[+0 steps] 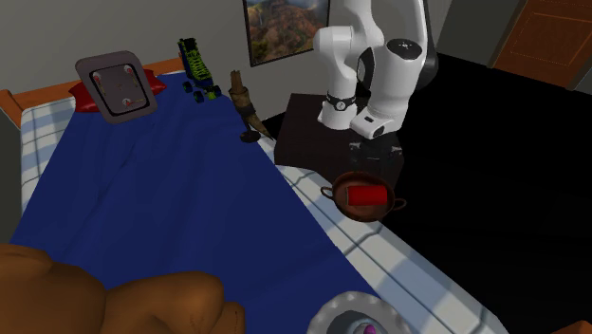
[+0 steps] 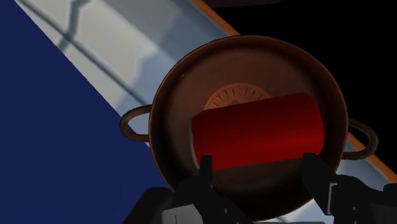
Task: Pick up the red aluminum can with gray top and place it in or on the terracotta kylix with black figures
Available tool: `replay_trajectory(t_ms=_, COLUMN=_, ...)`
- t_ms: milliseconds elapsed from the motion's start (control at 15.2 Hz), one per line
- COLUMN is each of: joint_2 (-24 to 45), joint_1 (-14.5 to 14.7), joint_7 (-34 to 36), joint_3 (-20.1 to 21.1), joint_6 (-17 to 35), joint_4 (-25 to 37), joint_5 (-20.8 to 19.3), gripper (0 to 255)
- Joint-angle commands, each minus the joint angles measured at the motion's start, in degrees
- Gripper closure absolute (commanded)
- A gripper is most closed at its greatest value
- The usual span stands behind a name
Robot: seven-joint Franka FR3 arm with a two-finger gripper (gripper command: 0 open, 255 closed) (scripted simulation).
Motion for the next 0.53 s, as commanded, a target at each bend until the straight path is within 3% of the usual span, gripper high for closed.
replay_trajectory(t_ms=0, joint_2=4.4, joint_1=0.1, joint_7=28.6, joint_3=-0.1, joint_6=-0.3, joint_4=2.4, joint_5=-0.4, gripper=0)
replay_trajectory(t_ms=66, joint_2=2.2, joint_1=0.1, joint_7=8.2, joint_3=-0.1, joint_6=0.2, joint_4=1.0, joint_5=-0.2, gripper=0)
replay_trajectory(t_ms=132, joint_2=2.2, joint_1=-0.1, joint_7=8.2, joint_3=0.2, joint_6=0.2, joint_4=1.0, joint_5=-0.2, gripper=0)
replay_trajectory(t_ms=264, joint_2=7.4, joint_1=1.0, joint_7=43.8, joint_3=-1.2, joint_6=0.3, joint_4=3.7, joint_5=0.5, gripper=0)
replay_trajectory(t_ms=330, joint_2=5.1, joint_1=0.6, joint_7=22.3, joint_3=-0.6, joint_6=-0.1, joint_4=2.8, joint_5=0.1, gripper=0)
replay_trajectory(t_ms=396, joint_2=5.1, joint_1=0.3, joint_7=22.4, joint_3=-0.3, joint_6=-0.1, joint_4=2.8, joint_5=0.1, gripper=0)
replay_trajectory(t_ms=462, joint_2=7.0, joint_1=0.9, joint_7=40.6, joint_3=-1.4, joint_6=1.3, joint_4=2.9, joint_5=1.9, gripper=0)
